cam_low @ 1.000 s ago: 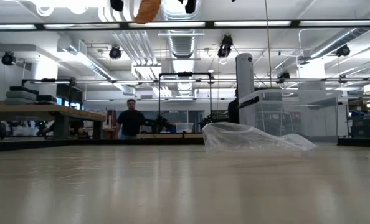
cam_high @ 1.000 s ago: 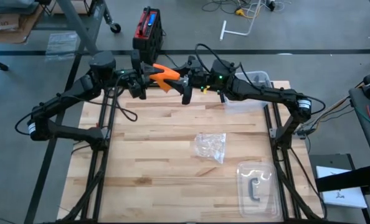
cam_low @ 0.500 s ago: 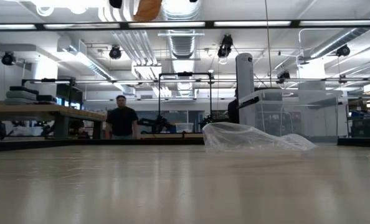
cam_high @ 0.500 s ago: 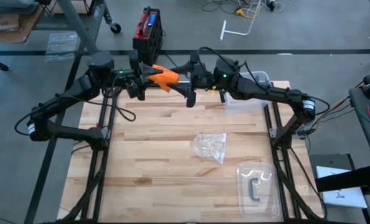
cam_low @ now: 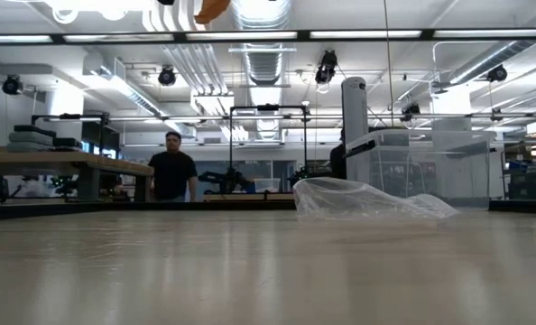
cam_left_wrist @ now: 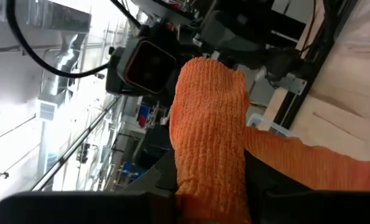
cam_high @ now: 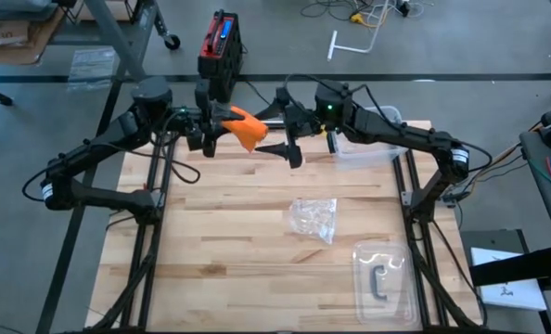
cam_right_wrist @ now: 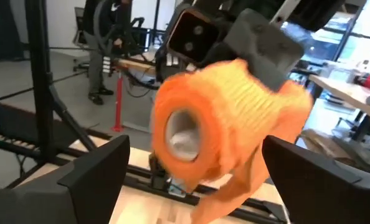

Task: Roll bandage
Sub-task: Roll the orange bandage

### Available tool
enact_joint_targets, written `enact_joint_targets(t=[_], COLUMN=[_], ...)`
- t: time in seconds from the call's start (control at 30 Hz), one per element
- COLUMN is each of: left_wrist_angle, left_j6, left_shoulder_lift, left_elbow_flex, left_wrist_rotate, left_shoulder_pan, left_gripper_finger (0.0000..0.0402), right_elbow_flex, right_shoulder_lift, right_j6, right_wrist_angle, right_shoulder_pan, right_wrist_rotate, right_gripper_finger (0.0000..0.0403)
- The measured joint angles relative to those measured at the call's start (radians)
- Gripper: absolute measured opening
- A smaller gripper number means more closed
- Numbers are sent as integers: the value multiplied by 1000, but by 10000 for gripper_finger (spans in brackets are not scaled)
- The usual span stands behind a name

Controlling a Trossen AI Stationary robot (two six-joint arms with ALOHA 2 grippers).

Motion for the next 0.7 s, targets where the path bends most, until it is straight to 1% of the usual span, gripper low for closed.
enact_joint_targets(t=[0.2, 0.33, 0.37, 0.47, 0.6, 0.63, 0.7], left_wrist_angle=[19, 47, 52, 57, 62, 69, 78], left_j6=[-50, -110, -131, -187, -238, -254, -283], left_shoulder_lift=[-5, -18, -21, -30, -44, -45, -48], left_elbow_flex=[0, 1, 1, 1, 1, 1, 1], left_wrist_rotate=[-8, -61, -75, -79, -79, -79, -79], left_shoulder_pan=[1, 1, 1, 4, 4, 4, 4], left_gripper_finger=[79, 79, 79, 79, 79, 79, 79], right_elbow_flex=[0, 0, 0, 5, 18, 19, 19], right_shoulder_lift=[0, -4, -6, -16, -29, -29, -29], right_j6=[-30, -69, -71, -51, -43, -32, 0], right_wrist_angle=[-70, -128, -132, -129, -109, -97, -82], right_shoulder_pan=[16, 28, 32, 43, 52, 53, 54], right_wrist_rotate=[-2, 2, 17, 155, 410, 445, 448], right_gripper_finger=[359, 359, 359, 359, 359, 359, 359])
